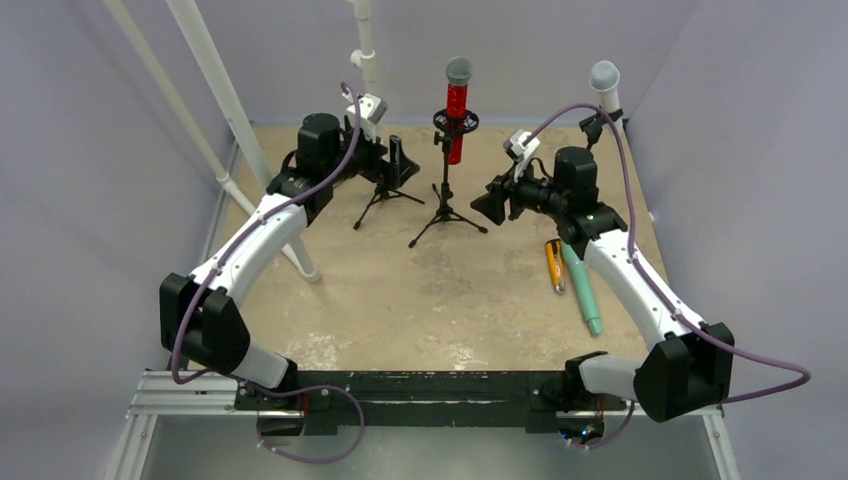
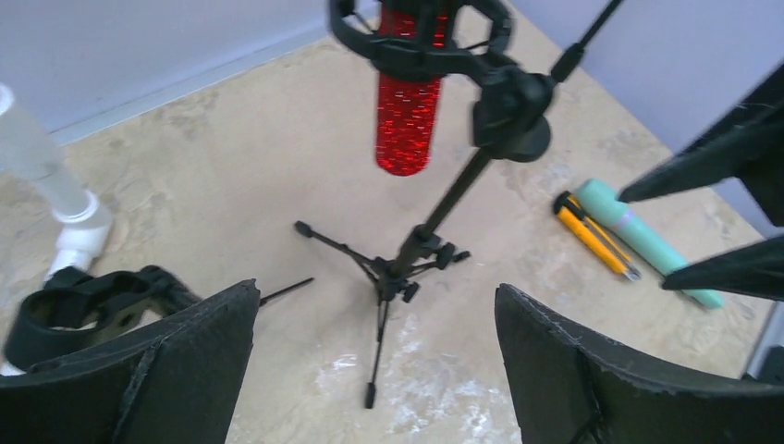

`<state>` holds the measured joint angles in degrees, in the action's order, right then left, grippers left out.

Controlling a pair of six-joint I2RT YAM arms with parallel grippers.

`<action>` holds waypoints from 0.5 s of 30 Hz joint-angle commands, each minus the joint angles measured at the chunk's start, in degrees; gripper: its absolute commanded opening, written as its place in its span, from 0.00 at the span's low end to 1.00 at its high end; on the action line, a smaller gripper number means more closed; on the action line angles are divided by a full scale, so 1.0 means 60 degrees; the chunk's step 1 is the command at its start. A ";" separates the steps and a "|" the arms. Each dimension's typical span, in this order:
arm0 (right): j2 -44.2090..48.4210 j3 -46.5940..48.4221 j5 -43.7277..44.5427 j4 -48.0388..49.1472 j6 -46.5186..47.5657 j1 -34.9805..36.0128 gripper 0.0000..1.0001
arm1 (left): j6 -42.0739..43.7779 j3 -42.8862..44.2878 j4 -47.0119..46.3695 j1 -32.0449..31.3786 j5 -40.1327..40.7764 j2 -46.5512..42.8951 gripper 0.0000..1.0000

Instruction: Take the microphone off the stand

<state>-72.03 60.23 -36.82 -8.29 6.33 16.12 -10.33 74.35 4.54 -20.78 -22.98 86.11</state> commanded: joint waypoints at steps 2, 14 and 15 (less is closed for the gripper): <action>0.0458 -0.0051 0.0467 0.0384 -0.0311 0.0048 0.56 | 0.0105 0.0508 0.0609 -0.0798 -0.0562 -0.0486 0.94; 0.0857 -0.0094 0.0674 -0.0624 0.0298 0.0039 0.56 | 0.0097 0.1358 0.0491 -0.2177 0.2006 0.0343 0.89; 0.0901 -0.0086 0.0706 -0.0749 0.0360 0.0038 0.56 | 0.0083 0.1464 0.0458 -0.2228 0.2163 0.0446 0.89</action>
<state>-68.88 59.44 -33.89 -10.33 6.39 16.12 -8.97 79.33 9.30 -33.06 -16.62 86.54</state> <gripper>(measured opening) 0.558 0.901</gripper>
